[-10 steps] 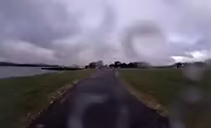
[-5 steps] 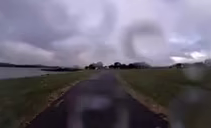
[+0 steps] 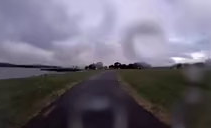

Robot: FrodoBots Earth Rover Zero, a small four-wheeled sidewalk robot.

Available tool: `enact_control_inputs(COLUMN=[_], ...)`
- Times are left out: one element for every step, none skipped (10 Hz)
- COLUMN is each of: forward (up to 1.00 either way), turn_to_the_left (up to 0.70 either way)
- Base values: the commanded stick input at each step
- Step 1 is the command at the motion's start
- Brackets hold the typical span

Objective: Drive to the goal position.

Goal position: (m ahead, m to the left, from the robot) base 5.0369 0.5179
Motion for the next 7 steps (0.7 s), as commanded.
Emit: enact_control_inputs(forward=[0.70, 0.70, 0.70, 0.70, 0.70, 0.70, 0.70], turn_to_the_left=[0.00, 0.00, 0.00, 0.00, 0.00, 0.00, 0.00])
